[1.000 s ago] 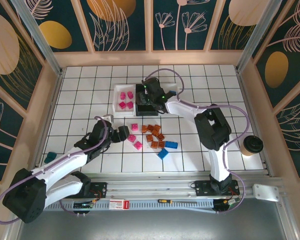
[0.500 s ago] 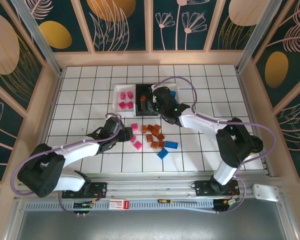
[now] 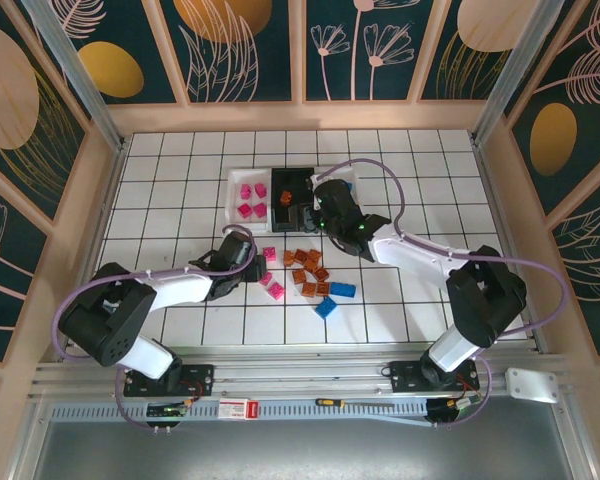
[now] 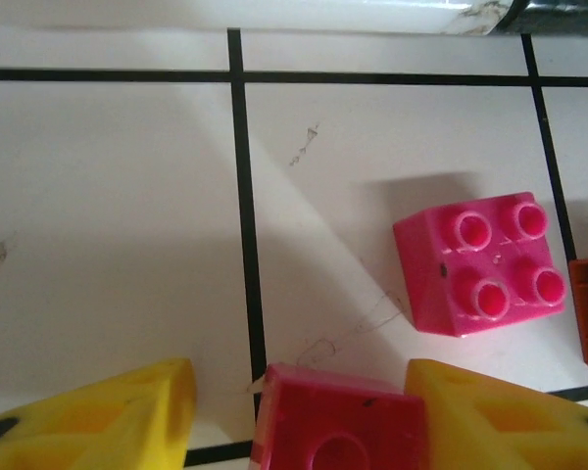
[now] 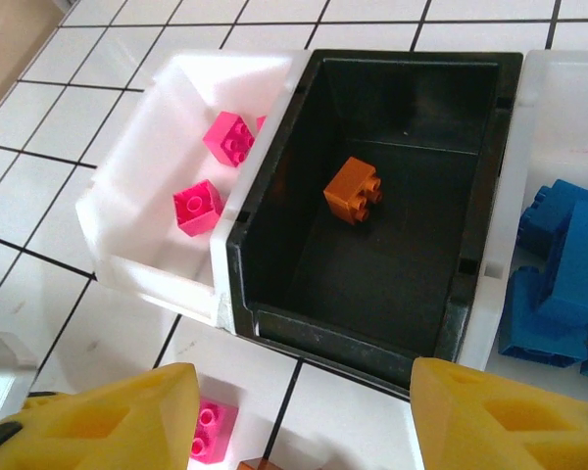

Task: Sort the legos into containers by color
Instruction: Pick up the lego from the center of the table, then place the lego in the container.

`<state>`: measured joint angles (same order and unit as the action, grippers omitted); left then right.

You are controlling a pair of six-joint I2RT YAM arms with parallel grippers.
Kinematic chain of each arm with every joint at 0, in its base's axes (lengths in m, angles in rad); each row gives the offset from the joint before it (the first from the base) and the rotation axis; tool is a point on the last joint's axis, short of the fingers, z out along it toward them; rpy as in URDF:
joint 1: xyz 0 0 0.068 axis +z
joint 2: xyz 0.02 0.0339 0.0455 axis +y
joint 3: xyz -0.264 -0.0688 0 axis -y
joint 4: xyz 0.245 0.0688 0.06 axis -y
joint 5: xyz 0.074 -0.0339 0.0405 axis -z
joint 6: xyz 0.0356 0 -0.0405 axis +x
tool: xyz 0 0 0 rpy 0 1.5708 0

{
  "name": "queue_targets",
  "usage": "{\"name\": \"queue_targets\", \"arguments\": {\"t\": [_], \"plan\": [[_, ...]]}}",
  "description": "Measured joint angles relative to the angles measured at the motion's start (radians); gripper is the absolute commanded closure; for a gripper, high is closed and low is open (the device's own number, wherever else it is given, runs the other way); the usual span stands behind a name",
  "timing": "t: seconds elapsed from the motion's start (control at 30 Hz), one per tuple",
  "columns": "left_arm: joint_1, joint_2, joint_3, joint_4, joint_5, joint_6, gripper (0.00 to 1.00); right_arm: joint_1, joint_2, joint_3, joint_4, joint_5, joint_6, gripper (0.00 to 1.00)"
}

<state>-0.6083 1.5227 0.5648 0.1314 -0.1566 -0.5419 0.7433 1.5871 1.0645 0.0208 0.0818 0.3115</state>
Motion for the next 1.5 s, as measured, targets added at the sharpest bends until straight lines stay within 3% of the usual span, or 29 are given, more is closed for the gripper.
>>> {"name": "queue_targets", "arguments": {"t": [0.37,0.63,0.77,0.9,1.13,1.3,1.5], "plan": [[-0.001,-0.032,0.000,-0.002,-0.016,-0.008,0.72,0.000,-0.032,-0.074,0.011,0.000,0.017,0.41],[0.017,-0.144,0.080,-0.069,-0.083,-0.007,0.73,0.004,-0.121,-0.175,0.026,0.000,0.045,0.41],[0.096,-0.099,0.217,-0.077,-0.090,-0.006,0.74,0.011,-0.167,-0.225,0.034,-0.001,0.058,0.41],[0.150,0.040,0.390,-0.078,-0.111,0.012,0.73,0.027,-0.189,-0.263,0.035,-0.004,0.062,0.42],[0.169,0.291,0.623,-0.114,-0.125,0.041,0.62,0.065,-0.231,-0.326,0.028,-0.017,0.062,0.42],[0.171,0.372,0.702,-0.156,-0.132,0.056,0.41,0.090,-0.231,-0.339,0.024,-0.039,0.061,0.41],[0.172,0.333,0.686,-0.159,-0.084,0.052,0.17,0.131,-0.164,-0.319,0.020,-0.038,0.040,0.41]]}}
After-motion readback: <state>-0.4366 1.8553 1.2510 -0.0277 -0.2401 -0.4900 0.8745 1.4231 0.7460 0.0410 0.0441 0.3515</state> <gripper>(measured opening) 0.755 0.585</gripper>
